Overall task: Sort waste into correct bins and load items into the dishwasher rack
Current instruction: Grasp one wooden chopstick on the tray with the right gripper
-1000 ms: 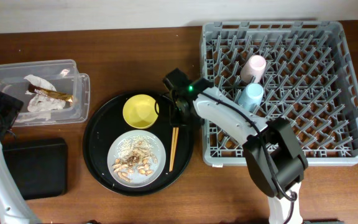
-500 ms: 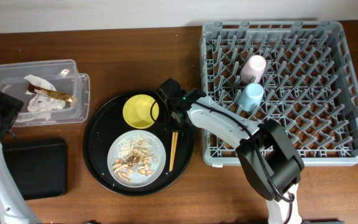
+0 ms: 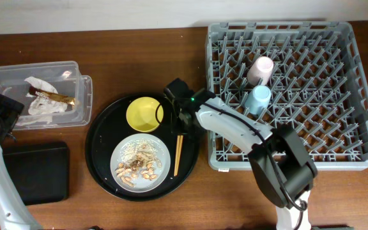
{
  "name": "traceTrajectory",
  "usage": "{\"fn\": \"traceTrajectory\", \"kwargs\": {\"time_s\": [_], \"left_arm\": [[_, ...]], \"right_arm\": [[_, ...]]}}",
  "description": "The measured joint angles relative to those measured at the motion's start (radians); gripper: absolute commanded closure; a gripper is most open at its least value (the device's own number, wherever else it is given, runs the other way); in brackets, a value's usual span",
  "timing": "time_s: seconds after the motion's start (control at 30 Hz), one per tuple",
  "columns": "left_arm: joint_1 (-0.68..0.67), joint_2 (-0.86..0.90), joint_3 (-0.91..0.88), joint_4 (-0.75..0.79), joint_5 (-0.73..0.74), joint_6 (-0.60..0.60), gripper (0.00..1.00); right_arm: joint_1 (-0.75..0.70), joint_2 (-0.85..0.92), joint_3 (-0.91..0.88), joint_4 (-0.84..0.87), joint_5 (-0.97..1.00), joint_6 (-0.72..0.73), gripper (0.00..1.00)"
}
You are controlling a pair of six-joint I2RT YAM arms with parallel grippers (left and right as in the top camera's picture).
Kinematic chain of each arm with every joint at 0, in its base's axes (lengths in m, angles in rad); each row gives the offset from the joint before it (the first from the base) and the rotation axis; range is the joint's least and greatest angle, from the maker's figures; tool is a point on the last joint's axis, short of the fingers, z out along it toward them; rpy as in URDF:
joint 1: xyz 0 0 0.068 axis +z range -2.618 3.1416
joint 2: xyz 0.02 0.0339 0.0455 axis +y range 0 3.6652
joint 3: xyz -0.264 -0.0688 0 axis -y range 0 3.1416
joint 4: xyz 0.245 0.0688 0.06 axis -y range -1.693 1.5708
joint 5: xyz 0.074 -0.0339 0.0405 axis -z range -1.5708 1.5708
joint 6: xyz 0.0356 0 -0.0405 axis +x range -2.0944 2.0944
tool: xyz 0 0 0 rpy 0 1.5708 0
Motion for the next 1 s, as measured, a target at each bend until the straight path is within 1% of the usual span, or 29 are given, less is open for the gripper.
{"fn": "traceTrajectory", "kwargs": {"time_s": [0.17, 0.27, 0.93, 0.97, 1.0], "left_arm": [[0.0, 0.0, 0.0, 0.0, 0.0, 0.0, 0.01], [0.0, 0.0, 0.0, 0.0, 0.0, 0.0, 0.01], [0.0, 0.0, 0.0, 0.0, 0.0, 0.0, 0.01], [0.0, 0.0, 0.0, 0.0, 0.0, 0.0, 0.01], [0.0, 0.0, 0.0, 0.0, 0.0, 0.0, 0.01]], "right_arm": [[-0.008, -0.04, 0.0, 0.003, 0.008, -0.007, 0.64], [-0.008, -0.039, -0.025, 0.051, 0.027, 0.002, 0.64], [-0.008, 0.039, -0.041, 0.098, 0.056, 0.027, 0.65], [-0.007, 0.049, -0.041, 0.106, 0.051, 0.026, 0.69], [-0.005, 0.055, -0.041, 0.109, 0.05, 0.028, 0.77]]}}
